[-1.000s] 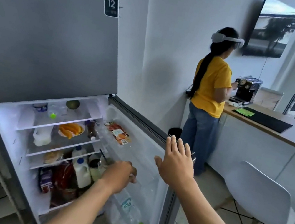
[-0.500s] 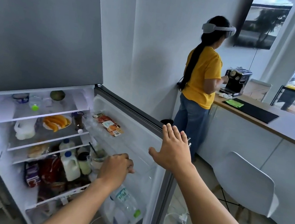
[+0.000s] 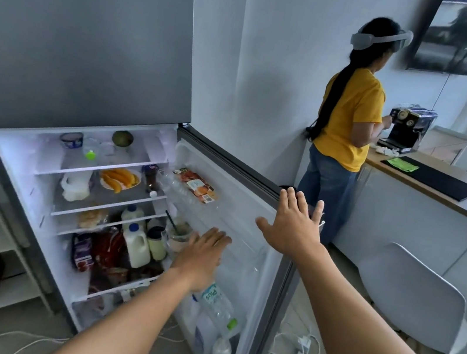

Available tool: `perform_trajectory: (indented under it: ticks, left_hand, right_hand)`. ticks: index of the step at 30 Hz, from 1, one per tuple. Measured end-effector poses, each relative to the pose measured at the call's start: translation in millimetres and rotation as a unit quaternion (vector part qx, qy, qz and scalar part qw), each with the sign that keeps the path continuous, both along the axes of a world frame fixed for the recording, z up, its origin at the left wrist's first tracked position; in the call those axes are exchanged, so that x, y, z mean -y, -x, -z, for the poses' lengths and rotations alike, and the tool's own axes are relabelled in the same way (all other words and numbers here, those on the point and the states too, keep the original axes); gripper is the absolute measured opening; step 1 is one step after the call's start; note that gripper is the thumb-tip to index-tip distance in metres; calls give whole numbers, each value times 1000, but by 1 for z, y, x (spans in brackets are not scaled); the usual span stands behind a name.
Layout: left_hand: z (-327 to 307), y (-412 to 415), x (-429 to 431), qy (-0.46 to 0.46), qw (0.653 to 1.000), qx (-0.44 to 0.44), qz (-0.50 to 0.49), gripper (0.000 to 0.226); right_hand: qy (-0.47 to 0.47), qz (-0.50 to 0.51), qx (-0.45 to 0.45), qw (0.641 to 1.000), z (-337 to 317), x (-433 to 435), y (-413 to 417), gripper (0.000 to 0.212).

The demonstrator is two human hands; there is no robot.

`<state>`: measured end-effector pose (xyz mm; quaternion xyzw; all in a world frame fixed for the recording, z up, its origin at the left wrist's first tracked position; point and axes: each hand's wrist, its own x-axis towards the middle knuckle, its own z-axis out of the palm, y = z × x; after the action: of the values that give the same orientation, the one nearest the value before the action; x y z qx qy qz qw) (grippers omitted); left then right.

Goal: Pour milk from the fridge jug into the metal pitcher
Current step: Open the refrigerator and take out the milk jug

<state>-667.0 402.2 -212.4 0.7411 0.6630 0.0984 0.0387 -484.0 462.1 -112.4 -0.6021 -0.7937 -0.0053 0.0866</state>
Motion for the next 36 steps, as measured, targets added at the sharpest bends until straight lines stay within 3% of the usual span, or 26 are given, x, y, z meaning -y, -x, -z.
perform_trajectory:
  ticks: [2, 4, 7, 10, 14, 19, 23, 30, 36]
  left_hand:
    - [-3, 17, 10, 13, 1000, -8, -26, 67]
    - [-4, 40, 18, 7, 997, 10, -71, 70]
    - [5, 78, 36, 32, 991, 16, -127, 67]
    - [23, 107, 59, 92, 982, 18, -165, 62]
    - [61, 132, 77, 163, 966, 21, -198, 58]
    - [124, 157, 76, 205, 957, 42, -201, 59]
    - [177, 165, 59, 260, 946, 68, -180, 60]
    - [265, 162, 7, 328, 919, 164, -144, 58]
    - [317, 154, -40, 357, 890, 245, -144, 58]
  right_hand:
    - [-5, 15, -33, 999, -4, 1, 10, 76]
    - [-67, 1, -97, 993, -7, 4, 21, 62]
    - [-129, -113, -239, 956, -3, 19, 48, 28]
    - [-58, -205, -245, 946, 23, 34, 88, 27]
    - [127, -181, -270, 937, 86, 39, 136, 28]
    - [242, -97, -201, 944, 157, 29, 145, 22]
    - [258, -44, -138, 955, 205, 10, 143, 22]
    - [273, -45, -29, 961, 265, -24, 162, 32]
    - [271, -33, -1, 962, 296, -46, 170, 30]
